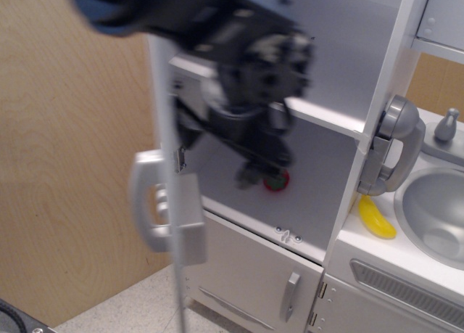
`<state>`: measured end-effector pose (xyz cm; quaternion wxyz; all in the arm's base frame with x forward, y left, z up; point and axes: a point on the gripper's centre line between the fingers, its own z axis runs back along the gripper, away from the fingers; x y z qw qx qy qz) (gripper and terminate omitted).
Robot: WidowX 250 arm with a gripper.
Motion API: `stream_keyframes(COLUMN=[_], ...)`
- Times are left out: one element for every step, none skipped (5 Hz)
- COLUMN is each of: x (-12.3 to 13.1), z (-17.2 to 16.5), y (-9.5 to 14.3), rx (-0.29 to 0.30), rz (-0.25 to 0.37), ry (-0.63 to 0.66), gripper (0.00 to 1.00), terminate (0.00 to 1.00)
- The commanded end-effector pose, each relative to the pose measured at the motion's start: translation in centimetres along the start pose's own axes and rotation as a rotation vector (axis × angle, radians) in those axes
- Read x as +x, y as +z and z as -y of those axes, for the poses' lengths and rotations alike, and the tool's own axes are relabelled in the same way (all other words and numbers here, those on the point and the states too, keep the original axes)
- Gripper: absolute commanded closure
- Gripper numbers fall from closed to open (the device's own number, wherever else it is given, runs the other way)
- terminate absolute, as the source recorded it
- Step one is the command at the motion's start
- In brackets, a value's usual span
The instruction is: Open fridge
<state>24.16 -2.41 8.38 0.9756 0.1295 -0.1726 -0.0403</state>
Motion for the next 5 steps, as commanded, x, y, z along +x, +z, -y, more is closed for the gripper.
stream_keyframes(x=[-0.2,1.0,2.7,2.7,2.7], z=[-6.1,-8.2,-9.5,-9.5,-9.5], y=[-2.3,-5.0,-7.5,-7.5,-7.5], rx=[0.086,0.084,0.007,0.007,0.007], rz=[0.103,0.069,0.027,0.027,0.027], ry=[0.106,0.192,0.256,0.256,0.256], gripper=[0.00,0.00,0.00,0.00,0.00], terminate=[0.00,0.00,0.00,0.00,1.00])
